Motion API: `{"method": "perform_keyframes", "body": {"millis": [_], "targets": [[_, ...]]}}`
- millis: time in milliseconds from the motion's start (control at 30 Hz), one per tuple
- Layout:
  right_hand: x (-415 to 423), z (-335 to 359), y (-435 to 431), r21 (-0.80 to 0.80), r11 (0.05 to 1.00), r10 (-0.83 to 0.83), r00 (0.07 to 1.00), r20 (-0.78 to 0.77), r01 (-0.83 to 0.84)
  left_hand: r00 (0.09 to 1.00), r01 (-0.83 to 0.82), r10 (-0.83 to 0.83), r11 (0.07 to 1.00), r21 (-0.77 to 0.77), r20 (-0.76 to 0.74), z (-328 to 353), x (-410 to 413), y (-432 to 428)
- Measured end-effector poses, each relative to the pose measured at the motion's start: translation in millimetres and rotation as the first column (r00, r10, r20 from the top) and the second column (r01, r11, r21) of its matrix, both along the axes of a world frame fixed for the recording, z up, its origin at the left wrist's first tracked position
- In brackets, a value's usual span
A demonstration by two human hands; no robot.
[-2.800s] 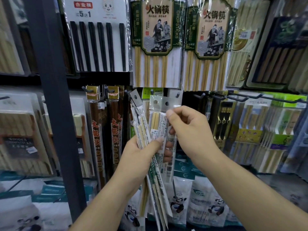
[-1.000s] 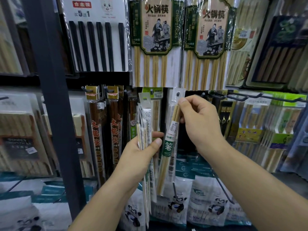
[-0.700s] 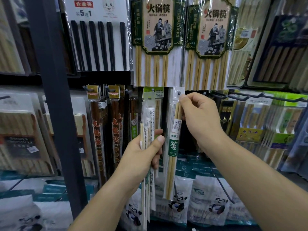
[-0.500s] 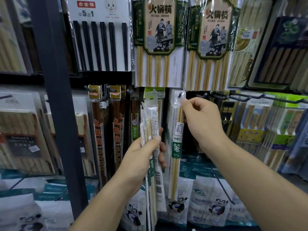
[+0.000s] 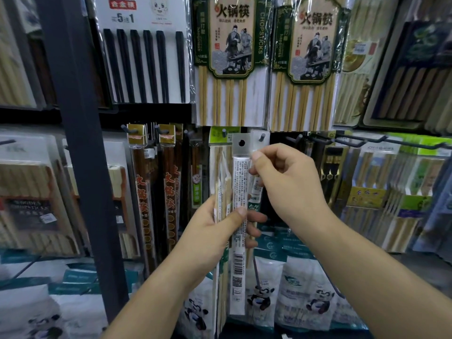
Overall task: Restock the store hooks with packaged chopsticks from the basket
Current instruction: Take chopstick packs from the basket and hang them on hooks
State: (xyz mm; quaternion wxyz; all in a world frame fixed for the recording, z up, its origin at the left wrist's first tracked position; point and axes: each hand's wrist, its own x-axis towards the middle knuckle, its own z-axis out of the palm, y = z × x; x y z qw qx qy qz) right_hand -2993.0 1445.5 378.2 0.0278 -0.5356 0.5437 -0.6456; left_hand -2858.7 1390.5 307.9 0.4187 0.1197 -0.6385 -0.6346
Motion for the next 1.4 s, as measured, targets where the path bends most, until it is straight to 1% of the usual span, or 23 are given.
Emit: {"method": "perform_keyframes", "body": {"millis": [100, 267, 300, 367, 433, 533, 700, 767, 933, 1067, 1133, 1200, 1267, 1300, 1333, 1400], "targets": [[-1.8, 3.2, -0.3, 0.003, 1.000, -0.002, 0.999, 0.040, 0.002, 1.000, 0.001, -0.001, 1.000, -0.003, -0.013, -0.4, 0.5, -1.8], [-4.1, 3.6, -1.9, 0.022, 1.000, -0.013, 1.000, 0.022, 0.012, 1.000, 0.023, -0.023, 1.000, 0.016, -0.016, -0.3, -0.7, 0.0], [-5.1, 5.0, -2.6, 0.018, 1.000, -0.021, 0.999, 0.031, 0.021, 1.000, -0.002, 0.002, 1.000, 0.026, -0.001, -1.5, -1.4, -0.2], [-8.9, 9.1, -4.9, -0.003, 0.999, -0.047, 0.996, 0.071, 0.047, 0.991, -0.117, 0.117, 0.993, 0.000, 0.063, -4.4, -1.8, -4.1], [-13.2, 13.0, -7.3, -0.017, 0.997, -0.067, 0.992, 0.111, 0.069, 0.984, -0.165, 0.165, 0.986, -0.007, 0.068, -6.3, -0.8, -8.6], [-17.8, 14.0, -11.0, 0.004, 0.996, -0.093, 0.989, 0.111, 0.093, 0.991, -0.133, 0.132, 0.989, 0.059, 0.026, -4.9, -0.2, -10.5], [-21.1, 10.9, -14.1, 0.022, 0.991, -0.131, 0.987, 0.096, 0.129, 0.990, -0.137, 0.135, 0.990, 0.042, 0.046, -7.6, -1.5, -14.5], [-21.3, 9.3, -14.9, 0.026, 0.991, -0.133, 0.987, 0.094, 0.131, 0.992, -0.123, 0.120, 0.991, 0.060, 0.048, -7.6, -1.4, -14.4], [-23.7, 3.4, -17.4, 0.059, 0.980, -0.195, 0.979, 0.058, 0.192, 0.997, -0.077, 0.077, 0.989, 0.124, 0.001, -4.9, -0.6, -12.4], [-23.3, -0.1, -13.7, 0.036, 0.978, -0.207, 0.976, 0.066, 0.205, 0.997, -0.055, 0.061, 0.988, 0.145, -0.040, -0.9, -1.0, -7.4], [-19.4, -2.1, -8.9, 0.007, 0.983, -0.181, 0.982, 0.056, 0.181, 0.997, -0.066, 0.070, 0.992, 0.108, -0.031, 0.5, -2.0, -5.6], [-12.2, -4.6, -2.3, 0.005, 0.994, -0.109, 0.994, -0.011, 0.109, 0.997, -0.080, 0.081, 0.996, 0.040, -0.013, 1.2, -2.0, -4.7], [-3.3, -6.7, 3.7, 0.040, 0.998, 0.043, 0.998, -0.039, -0.041, 0.996, -0.084, 0.085, 0.996, -0.021, 0.014, 0.7, -1.6, -4.5], [1.2, -7.1, 6.0, 0.070, 0.990, 0.124, 0.992, -0.015, -0.122, 0.997, -0.076, 0.077, 0.996, -0.044, 0.024, 0.0, -1.1, -4.3], [3.8, -7.5, 7.3, 0.102, 0.982, 0.160, 0.987, 0.000, -0.159, 0.997, -0.067, 0.069, 0.996, -0.061, 0.030, -0.8, -1.0, -3.9], [5.4, -7.2, 7.6, 0.147, 0.983, 0.115, 0.993, -0.024, -0.110, 0.998, -0.057, 0.059, 0.996, -0.071, 0.028, -1.7, -1.4, -2.3]]}}
